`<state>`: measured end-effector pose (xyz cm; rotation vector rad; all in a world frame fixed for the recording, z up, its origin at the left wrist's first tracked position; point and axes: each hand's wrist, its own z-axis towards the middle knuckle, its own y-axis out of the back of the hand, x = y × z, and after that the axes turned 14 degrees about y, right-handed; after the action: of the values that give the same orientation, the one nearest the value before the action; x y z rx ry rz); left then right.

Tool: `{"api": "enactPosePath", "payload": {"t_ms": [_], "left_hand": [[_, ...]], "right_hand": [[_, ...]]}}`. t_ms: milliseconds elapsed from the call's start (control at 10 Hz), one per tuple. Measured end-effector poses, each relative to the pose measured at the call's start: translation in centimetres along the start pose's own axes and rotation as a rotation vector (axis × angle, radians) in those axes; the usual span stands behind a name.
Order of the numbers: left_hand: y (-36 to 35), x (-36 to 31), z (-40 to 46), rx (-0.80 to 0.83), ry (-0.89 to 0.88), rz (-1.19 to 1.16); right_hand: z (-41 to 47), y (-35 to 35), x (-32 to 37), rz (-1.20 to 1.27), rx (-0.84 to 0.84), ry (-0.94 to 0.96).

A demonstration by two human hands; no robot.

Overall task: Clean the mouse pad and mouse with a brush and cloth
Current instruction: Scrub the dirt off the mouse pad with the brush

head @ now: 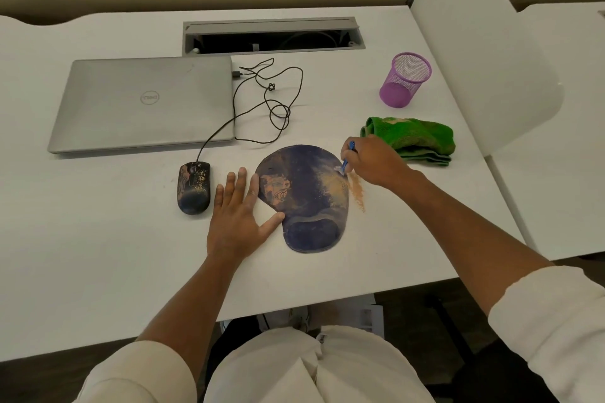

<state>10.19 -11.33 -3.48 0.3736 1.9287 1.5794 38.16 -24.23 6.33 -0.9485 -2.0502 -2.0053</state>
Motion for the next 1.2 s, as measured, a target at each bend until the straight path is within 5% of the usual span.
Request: {"api": "enactPosePath", "payload": {"t_ms": [800,900,1200], "left_hand": [[-0.1,0.1,-0.2,-0.016,0.009,-0.019],[-0.1,0.1,-0.2,-0.015,0.009,-0.013],[0.0,0.0,-0.2,0.008,0.019,-0.004]], "right_hand": [[0.1,0.5,0.2,-0.037,0.041,-0.023],[0.2,0.5,0.5,0.053,-0.085,0.037],[0.9,0.2,0.1,-0.163,-0.066,-0.036]]}}
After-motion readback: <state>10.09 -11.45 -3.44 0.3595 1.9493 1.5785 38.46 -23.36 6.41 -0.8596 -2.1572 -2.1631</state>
